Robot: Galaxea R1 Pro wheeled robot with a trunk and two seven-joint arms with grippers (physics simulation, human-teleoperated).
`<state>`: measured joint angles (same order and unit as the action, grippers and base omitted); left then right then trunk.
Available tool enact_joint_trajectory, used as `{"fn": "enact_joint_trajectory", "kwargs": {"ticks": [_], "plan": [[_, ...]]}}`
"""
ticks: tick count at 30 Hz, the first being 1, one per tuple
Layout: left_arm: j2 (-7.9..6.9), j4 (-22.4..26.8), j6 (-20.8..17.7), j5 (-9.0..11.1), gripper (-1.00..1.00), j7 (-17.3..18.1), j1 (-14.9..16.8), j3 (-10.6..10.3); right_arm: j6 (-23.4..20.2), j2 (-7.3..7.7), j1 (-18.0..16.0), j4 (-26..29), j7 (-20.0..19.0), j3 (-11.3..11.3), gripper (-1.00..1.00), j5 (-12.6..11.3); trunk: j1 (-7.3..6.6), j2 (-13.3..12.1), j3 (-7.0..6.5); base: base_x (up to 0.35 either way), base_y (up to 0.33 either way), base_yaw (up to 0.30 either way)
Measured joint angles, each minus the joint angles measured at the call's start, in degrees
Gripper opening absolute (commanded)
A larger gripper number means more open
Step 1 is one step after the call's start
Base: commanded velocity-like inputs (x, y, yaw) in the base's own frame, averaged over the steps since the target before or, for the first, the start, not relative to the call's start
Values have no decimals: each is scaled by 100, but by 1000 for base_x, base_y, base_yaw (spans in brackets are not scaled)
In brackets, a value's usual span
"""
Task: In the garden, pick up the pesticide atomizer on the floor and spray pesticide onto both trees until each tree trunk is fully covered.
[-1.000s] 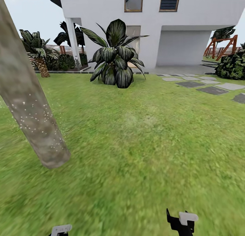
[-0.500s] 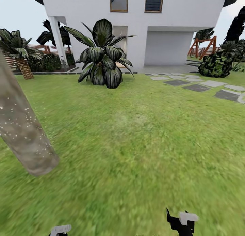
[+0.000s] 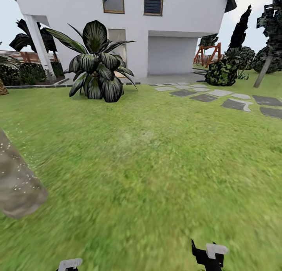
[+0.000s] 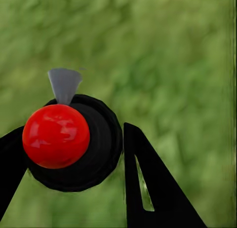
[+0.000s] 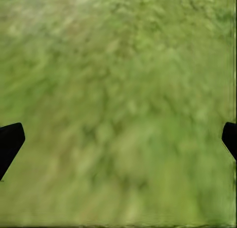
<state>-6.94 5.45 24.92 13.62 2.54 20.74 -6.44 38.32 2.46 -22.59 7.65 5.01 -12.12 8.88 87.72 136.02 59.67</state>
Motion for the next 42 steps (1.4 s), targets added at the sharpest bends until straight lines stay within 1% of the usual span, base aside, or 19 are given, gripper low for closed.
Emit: {"fn": "enact_joint_trajectory", "kwargs": {"ticks": [42], "plan": [[9, 0, 4, -1, -100, 0, 0, -7, 0, 0, 0, -9, -9, 0, 100, 5, 0, 0, 0, 0, 0, -300]]}}
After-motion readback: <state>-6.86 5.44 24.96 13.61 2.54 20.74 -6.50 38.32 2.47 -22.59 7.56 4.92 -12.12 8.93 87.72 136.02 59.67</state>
